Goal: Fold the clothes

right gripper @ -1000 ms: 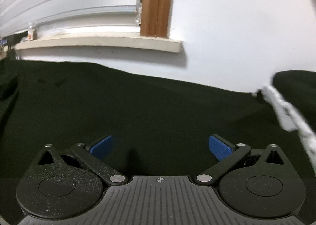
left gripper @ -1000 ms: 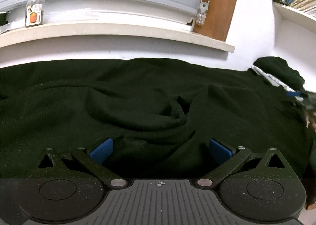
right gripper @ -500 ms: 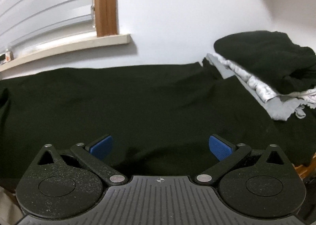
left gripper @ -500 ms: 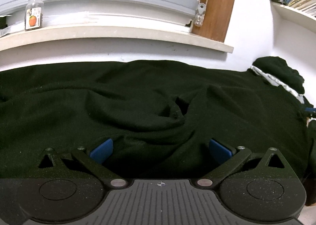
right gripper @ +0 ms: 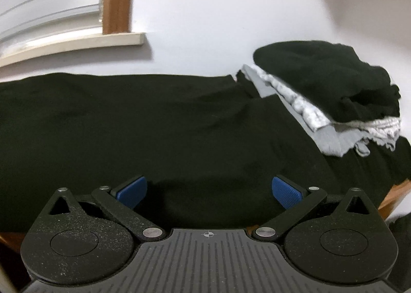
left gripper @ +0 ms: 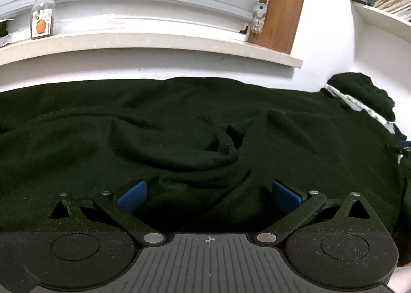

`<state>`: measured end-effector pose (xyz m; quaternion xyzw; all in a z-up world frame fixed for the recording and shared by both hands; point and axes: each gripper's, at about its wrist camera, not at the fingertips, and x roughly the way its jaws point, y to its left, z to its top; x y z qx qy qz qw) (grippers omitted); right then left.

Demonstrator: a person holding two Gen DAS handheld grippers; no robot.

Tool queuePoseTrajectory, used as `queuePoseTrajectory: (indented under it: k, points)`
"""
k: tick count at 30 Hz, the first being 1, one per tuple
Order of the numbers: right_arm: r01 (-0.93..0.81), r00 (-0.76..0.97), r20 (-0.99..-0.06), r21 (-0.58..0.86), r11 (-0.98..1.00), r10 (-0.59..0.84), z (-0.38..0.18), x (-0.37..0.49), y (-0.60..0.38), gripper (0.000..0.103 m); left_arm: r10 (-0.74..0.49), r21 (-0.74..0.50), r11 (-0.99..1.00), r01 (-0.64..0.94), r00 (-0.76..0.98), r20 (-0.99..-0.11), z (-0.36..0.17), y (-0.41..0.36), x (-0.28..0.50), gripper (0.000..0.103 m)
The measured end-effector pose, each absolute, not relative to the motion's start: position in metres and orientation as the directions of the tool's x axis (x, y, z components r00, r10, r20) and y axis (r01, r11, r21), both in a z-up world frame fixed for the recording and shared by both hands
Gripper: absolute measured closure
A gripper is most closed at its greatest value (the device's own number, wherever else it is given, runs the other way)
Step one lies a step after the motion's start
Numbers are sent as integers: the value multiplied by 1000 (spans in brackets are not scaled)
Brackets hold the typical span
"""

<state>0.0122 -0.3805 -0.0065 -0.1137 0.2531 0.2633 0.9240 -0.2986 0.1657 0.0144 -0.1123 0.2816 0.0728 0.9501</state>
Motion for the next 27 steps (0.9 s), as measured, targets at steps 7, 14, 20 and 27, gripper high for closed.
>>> queuePoseTrajectory:
  k: [7, 14, 20, 27]
  points:
    - [-543, 736, -517, -65, 837, 437, -7, 14, -380, 0, 75, -174, 964, -202, 831, -551, 15, 165, -298, 0]
    - [-560, 720, -533, -68, 825, 445, -15, 15, -369, 0, 72, -181, 962, -202, 833, -548, 15, 166, -299, 0]
    - [-590, 708, -509, -46, 806, 489, -2, 9, -352, 0, 54, -200, 961, -190, 841, -539, 19, 166, -305, 0]
    - [-776, 581, -494, -98, 623, 646, 18, -28, -251, 0, 157, -141, 958, -249, 870, -467, 35, 180, -365, 0]
